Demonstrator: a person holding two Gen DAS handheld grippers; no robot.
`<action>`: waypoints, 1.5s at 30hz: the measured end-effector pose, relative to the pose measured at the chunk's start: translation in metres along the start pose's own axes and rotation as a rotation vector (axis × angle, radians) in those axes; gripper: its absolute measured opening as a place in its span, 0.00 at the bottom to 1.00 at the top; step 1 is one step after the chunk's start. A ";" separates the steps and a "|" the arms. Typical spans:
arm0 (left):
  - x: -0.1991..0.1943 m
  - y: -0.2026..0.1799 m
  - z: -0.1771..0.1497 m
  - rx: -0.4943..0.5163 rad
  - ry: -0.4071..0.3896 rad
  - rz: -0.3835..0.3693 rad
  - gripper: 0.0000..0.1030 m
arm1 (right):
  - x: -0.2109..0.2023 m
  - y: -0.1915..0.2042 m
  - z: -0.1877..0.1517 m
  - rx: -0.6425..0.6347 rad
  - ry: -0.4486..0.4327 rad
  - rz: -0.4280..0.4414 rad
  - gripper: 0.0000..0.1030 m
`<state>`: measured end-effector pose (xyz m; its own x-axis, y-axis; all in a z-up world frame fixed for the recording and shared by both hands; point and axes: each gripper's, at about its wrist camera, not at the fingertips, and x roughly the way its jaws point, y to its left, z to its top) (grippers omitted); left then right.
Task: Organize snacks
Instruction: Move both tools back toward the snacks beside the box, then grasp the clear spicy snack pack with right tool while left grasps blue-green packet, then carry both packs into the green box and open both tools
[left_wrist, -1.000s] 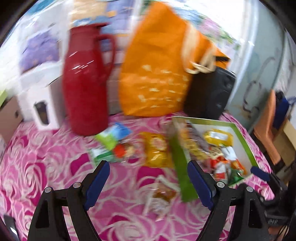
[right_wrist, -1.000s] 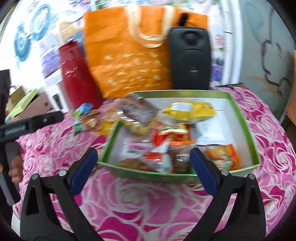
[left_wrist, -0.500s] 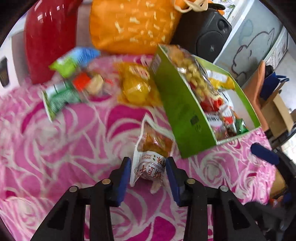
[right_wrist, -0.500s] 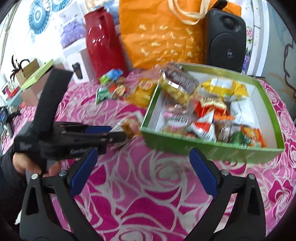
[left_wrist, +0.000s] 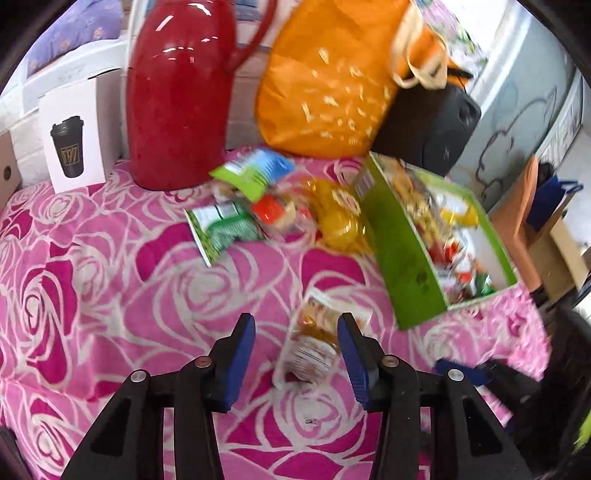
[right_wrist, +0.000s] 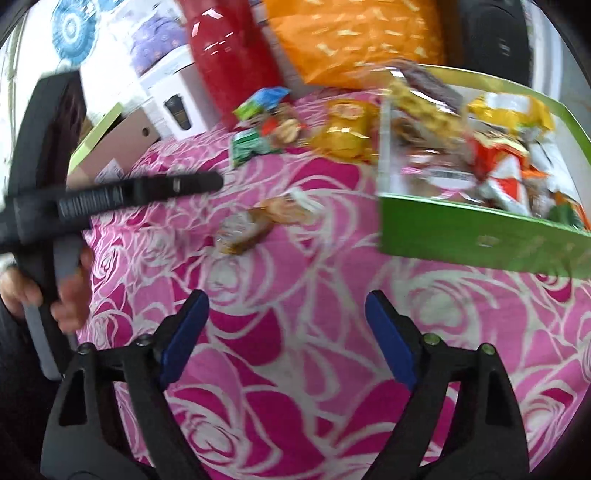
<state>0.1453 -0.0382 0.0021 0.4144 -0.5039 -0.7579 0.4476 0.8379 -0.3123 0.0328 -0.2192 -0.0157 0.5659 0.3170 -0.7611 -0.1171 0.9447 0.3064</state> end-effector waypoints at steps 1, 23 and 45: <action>-0.004 0.004 0.003 0.002 -0.015 0.007 0.47 | 0.002 0.005 0.001 -0.008 0.002 0.010 0.85; 0.076 0.013 0.112 0.098 0.003 0.167 0.71 | 0.062 0.029 0.024 -0.012 0.047 -0.022 0.43; -0.028 -0.047 0.077 0.152 -0.106 0.070 0.35 | -0.033 0.019 0.013 -0.020 -0.128 0.055 0.43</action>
<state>0.1738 -0.0795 0.0822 0.5264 -0.4712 -0.7077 0.5257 0.8346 -0.1646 0.0225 -0.2129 0.0222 0.6578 0.3563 -0.6636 -0.1663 0.9280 0.3334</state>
